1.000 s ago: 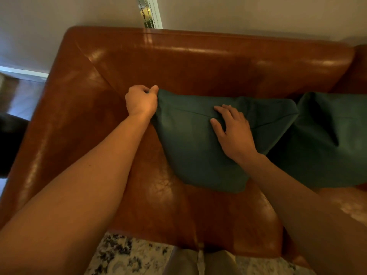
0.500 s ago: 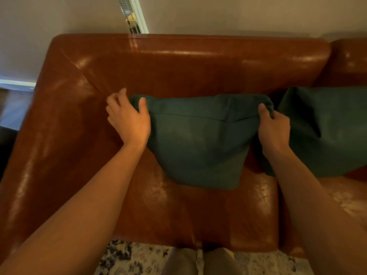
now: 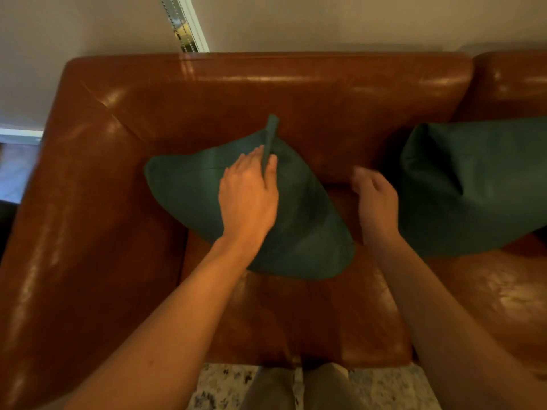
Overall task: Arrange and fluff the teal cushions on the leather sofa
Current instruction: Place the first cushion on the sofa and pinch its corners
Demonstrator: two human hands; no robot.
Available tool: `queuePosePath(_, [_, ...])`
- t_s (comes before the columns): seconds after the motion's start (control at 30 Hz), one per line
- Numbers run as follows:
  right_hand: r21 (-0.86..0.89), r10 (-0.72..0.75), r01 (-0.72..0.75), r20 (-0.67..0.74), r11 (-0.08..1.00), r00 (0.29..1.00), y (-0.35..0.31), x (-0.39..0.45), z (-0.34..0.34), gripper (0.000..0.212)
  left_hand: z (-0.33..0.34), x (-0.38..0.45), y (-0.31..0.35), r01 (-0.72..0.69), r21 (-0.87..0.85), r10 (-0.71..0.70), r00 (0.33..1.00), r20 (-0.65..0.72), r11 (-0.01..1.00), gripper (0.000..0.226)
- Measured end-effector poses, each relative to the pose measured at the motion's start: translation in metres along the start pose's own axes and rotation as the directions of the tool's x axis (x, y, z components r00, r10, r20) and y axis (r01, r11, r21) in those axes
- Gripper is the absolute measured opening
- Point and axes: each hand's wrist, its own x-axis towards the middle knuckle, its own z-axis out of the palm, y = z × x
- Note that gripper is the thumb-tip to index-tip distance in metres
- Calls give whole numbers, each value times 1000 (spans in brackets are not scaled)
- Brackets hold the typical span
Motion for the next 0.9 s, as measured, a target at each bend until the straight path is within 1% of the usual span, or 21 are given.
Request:
queuePosePath(0.03, [19,130,-129,-120,991,984,29,-3,-14,30,-7,1,-2,32,-44,-34,999,-41,999,39])
queuePosePath(0.07, [51,273,-268,-173,962,946,57,-5,-26,39,-13,3,-4,66,-82,-72,995,-73,994,36])
queuePosePath(0.1, [61,398,-393,-159,917,904,78,-9,-34,49,-20,6,-6,99,-112,-110,990,-92,989,34])
queuePosePath(0.17, [91,536,-536,25,839,844,99,-17,-40,56,-31,7,-7,154,-169,-174,979,-108,973,38])
queuePosePath(0.23, [263,578,-612,200,746,791,101,-18,-38,39,-37,7,-6,198,-252,-232,966,-111,947,42])
queuePosePath(0.27, [377,587,-636,251,673,770,99,-14,-35,38,-38,6,-7,212,-286,-253,961,-115,935,42])
queuePosePath(0.3, [457,624,-655,241,602,743,93,-10,-33,41,-38,6,-7,220,-309,-266,957,-117,925,41])
queuePosePath(0.33, [530,644,-643,217,553,733,87,-7,-32,42,-37,5,-9,225,-323,-274,955,-116,920,41])
queuePosePath(0.37, [577,644,-603,166,550,747,79,-3,-31,40,-35,5,-12,232,-330,-284,952,-118,915,40])
queuePosePath(0.4, [597,606,-536,104,596,789,65,-4,-30,30,-33,7,-18,244,-332,-300,945,-131,911,39])
queuePosePath(0.47, [527,501,-394,-70,753,863,38,-11,-33,7,-27,11,-39,288,-295,-350,919,-184,911,40])
queuePosePath(0.5, [476,430,-329,-118,816,895,25,-15,-32,9,-25,14,-52,333,-267,-391,897,-207,904,40])
queuePosePath(0.6, [414,259,-181,-140,892,956,-12,-32,-28,9,-22,19,-97,472,-193,-505,842,-192,860,40])
queuePosePath(0.67, [400,186,-122,-123,908,975,-30,-41,-19,12,-25,21,-113,499,-91,-507,843,-180,862,49])
queuePosePath(0.7, [372,145,-92,-116,924,983,-37,-48,-11,15,-28,19,-112,460,-37,-458,866,-200,887,56])
queuePosePath(0.73, [326,92,-50,-115,944,989,-44,-55,-1,16,-32,15,-105,361,-13,-356,913,-198,933,63])
queuePosePath(0.77, [267,19,11,-112,964,994,-51,-62,10,16,-36,8,-90,192,-27,-194,970,-146,981,69])
queuePosePath(0.8, [211,-48,69,-104,975,993,-60,-69,21,15,-39,-4,-69,-11,-74,7,999,-52,997,73])
queuePosePath(0.83, [172,-105,119,-92,978,990,-68,-76,32,14,-40,-18,-49,-193,-132,203,977,66,972,77])
queuePosePath(0.87, [137,-162,171,-77,976,984,-78,-82,41,15,-41,-32,-31,-310,-168,337,926,169,936,82])
queuePosePath(0.9, [99,-223,228,-60,969,973,-87,-88,49,15,-42,-42,-17,-347,-169,379,898,224,922,87])
